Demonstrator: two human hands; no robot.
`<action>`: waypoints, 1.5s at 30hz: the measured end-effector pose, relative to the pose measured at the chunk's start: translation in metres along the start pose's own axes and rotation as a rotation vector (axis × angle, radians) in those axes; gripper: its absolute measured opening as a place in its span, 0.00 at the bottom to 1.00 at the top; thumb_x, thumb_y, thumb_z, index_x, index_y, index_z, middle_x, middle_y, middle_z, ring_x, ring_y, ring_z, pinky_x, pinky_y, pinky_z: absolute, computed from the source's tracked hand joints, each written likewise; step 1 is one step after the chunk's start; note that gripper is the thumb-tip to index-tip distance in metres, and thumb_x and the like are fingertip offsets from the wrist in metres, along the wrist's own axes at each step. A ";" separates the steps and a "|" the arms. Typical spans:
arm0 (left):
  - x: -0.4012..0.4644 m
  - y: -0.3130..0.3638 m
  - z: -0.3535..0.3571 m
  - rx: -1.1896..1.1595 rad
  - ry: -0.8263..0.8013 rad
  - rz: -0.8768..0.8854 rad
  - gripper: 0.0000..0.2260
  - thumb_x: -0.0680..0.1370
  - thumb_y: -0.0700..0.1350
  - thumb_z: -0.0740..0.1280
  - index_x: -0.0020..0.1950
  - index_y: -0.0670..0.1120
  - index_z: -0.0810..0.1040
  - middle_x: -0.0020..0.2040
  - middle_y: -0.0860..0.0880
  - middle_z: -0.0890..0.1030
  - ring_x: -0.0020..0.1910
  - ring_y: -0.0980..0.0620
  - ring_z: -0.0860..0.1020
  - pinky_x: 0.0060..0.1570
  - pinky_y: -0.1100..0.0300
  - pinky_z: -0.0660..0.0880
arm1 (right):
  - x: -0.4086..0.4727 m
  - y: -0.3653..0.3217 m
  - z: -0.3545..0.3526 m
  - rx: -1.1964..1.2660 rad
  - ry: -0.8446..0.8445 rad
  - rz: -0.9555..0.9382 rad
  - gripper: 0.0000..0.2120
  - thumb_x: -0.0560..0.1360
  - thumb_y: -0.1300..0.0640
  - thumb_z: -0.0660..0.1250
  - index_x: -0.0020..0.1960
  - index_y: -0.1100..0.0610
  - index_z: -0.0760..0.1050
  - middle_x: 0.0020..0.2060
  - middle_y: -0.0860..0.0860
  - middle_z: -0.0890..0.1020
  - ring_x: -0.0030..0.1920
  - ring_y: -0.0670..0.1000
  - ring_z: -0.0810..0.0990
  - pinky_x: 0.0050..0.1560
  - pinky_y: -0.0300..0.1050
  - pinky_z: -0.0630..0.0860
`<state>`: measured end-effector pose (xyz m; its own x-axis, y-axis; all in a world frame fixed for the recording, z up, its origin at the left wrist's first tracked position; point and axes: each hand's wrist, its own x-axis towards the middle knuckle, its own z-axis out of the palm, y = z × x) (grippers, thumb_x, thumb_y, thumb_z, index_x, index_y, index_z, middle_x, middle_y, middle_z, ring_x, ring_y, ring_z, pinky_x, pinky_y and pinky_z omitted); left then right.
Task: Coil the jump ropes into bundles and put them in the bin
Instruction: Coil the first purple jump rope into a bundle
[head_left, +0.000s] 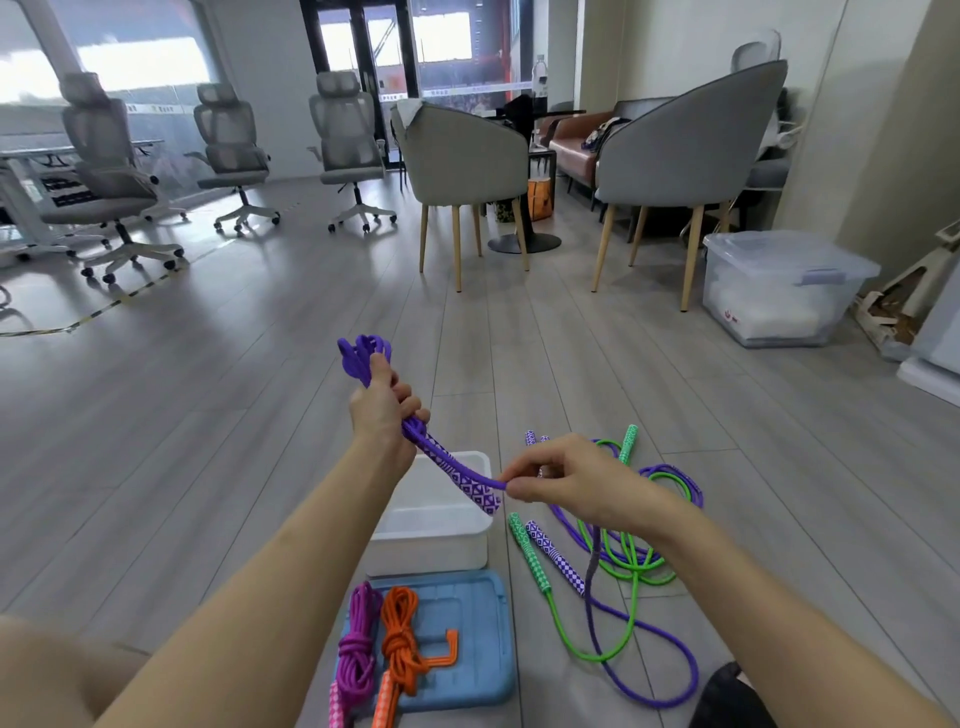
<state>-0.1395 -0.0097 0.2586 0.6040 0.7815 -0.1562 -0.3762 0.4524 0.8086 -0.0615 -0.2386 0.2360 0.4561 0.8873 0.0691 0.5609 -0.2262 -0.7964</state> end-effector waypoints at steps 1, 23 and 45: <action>-0.003 -0.001 0.000 0.065 -0.044 0.012 0.17 0.84 0.57 0.62 0.40 0.49 0.70 0.28 0.54 0.64 0.22 0.57 0.61 0.22 0.64 0.62 | 0.002 0.004 -0.002 -0.061 0.060 -0.010 0.04 0.78 0.52 0.73 0.52 0.47 0.86 0.33 0.36 0.80 0.35 0.40 0.74 0.41 0.39 0.71; -0.063 -0.044 0.029 0.704 -0.612 -0.145 0.20 0.86 0.53 0.59 0.60 0.35 0.74 0.35 0.44 0.79 0.33 0.44 0.83 0.39 0.51 0.82 | 0.007 0.001 -0.005 -0.312 0.555 0.016 0.06 0.75 0.43 0.74 0.48 0.44 0.83 0.41 0.39 0.83 0.44 0.44 0.80 0.44 0.46 0.76; -0.071 -0.026 0.031 0.796 -0.893 -0.347 0.10 0.84 0.51 0.64 0.56 0.45 0.70 0.32 0.50 0.63 0.27 0.54 0.64 0.31 0.59 0.71 | 0.007 0.047 -0.028 -0.040 0.348 0.090 0.05 0.79 0.50 0.72 0.45 0.48 0.83 0.29 0.39 0.77 0.31 0.41 0.70 0.38 0.42 0.67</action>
<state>-0.1506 -0.0900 0.2664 0.9696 -0.0335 -0.2422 0.2403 -0.0535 0.9692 -0.0122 -0.2546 0.2159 0.7086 0.6749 0.2058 0.5313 -0.3185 -0.7850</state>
